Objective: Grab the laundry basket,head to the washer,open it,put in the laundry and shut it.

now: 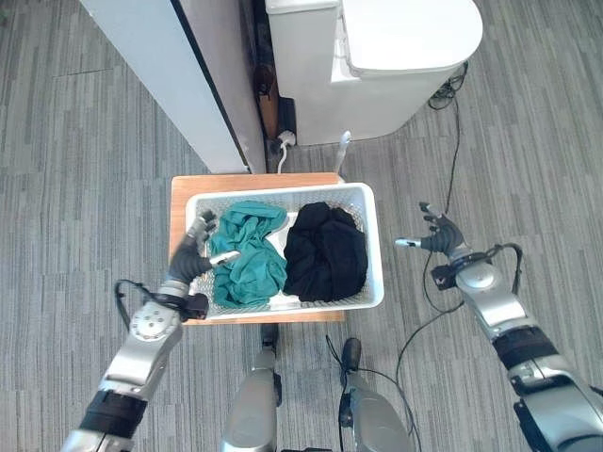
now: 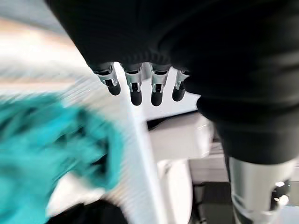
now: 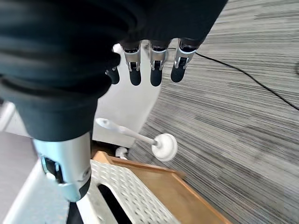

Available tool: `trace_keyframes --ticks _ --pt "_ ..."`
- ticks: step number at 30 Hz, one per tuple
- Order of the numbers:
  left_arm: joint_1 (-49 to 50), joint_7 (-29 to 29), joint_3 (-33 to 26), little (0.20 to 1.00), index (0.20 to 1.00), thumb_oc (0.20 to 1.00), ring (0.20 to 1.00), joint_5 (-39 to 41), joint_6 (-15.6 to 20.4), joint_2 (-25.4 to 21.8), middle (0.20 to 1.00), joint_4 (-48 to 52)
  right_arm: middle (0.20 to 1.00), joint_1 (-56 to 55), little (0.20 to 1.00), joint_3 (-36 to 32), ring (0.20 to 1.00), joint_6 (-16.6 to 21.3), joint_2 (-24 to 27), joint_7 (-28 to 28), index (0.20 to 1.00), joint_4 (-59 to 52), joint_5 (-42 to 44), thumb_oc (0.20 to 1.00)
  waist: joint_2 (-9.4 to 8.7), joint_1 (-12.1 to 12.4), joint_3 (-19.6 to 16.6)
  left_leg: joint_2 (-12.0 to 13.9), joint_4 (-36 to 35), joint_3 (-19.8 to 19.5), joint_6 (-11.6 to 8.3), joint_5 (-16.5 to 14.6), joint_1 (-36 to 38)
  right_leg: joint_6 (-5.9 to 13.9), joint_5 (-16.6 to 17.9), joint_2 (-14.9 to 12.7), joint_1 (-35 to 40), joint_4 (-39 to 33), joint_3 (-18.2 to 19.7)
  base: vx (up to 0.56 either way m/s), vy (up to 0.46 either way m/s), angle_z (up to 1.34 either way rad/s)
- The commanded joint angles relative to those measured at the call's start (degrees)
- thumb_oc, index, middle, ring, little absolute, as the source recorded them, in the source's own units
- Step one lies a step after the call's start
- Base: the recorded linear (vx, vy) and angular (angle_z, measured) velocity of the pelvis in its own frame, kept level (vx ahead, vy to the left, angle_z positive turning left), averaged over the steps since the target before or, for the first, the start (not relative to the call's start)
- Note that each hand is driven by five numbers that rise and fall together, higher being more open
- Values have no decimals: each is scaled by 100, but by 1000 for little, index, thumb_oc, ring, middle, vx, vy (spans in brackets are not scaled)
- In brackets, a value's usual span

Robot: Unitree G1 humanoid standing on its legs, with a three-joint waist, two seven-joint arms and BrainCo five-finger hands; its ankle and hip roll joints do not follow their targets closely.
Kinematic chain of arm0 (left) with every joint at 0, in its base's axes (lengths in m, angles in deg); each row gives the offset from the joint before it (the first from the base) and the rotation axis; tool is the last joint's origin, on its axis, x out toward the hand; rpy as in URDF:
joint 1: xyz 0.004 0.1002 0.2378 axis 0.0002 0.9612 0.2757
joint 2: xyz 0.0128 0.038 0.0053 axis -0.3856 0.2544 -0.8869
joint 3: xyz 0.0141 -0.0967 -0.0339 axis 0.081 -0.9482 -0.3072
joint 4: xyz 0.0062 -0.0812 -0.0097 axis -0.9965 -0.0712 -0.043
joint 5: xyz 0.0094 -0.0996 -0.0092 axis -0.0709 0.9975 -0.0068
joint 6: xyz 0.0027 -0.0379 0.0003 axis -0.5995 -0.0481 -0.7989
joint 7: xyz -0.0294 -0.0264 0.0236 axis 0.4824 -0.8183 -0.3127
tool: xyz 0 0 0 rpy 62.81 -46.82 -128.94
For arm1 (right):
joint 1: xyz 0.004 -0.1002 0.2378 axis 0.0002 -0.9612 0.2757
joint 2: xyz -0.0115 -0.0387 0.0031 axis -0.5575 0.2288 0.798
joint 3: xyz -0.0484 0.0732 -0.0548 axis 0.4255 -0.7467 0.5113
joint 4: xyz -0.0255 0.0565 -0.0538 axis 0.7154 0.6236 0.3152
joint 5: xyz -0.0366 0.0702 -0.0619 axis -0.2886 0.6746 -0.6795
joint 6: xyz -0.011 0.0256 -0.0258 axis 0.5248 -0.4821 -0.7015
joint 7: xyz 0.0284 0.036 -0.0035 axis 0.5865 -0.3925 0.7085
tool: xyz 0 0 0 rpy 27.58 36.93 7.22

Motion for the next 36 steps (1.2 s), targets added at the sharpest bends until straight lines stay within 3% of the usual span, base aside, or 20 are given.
trace_keyframes --ticks 1,7,13,18,26,36 --pt "212 -192 -293 1000 1000 1000 1000 -293 312 -99 1000 -61 1000 -70 1000 -152 1000 217 76 31 1000 -305 26 1000 -27 51 -279 323 303 -137 -131 -341 -117 55 225 -386 -811 618 -5 0 0 0" --pt "16 -293 -208 1000 1000 1000 1000 -1032 51 52 1000 -1116 1000 -258 1000 -268 1000 148 9 82 1000 -665 -129 1000 -59 7 -355 334 342 -121 -128 -369 -151 53 185 -410 -894 693 25 0 0 0" --pt "-209 -211 254 1000 1000 1000 1000 -966 -118 223 1000 -1711 1000 -238 1000 -254 1000 132 -94 -3 1000 -672 -86 1000 -55 -46 -382 321 357 -117 -103 -363 -218 46 176 -418 -991 739 49 1 1 -1" --pt "-663 -256 735 1000 1000 1000 1000 -823 -187 400 1000 -2336 1000 -264 1000 -212 1000 218 -204 -57 1000 -777 471 1000 -111 -137 -353 324 399 -119 -89 -360 -292 51 202 -415 -1073 769 50 0 0 0" --pt "-799 -403 907 1000 1000 1000 1000 199 -96 534 1000 -2242 1000 -235 1000 -53 1000 313 -149 46 1000 -948 1224 1000 -119 -182 -262 340 429 -123 -84 -325 -347 42 222 -399 -1144 800 69 0 0 0" --pt "-742 -587 676 1000 1000 1000 1000 86 -90 401 1000 -2272 1000 -286 1000 5 1000 294 -6 211 1000 -1268 1353 1000 -122 -192 -240 359 498 -81 -93 -374 -321 33 204 -389 -1171 855 117 7 -2 -2"
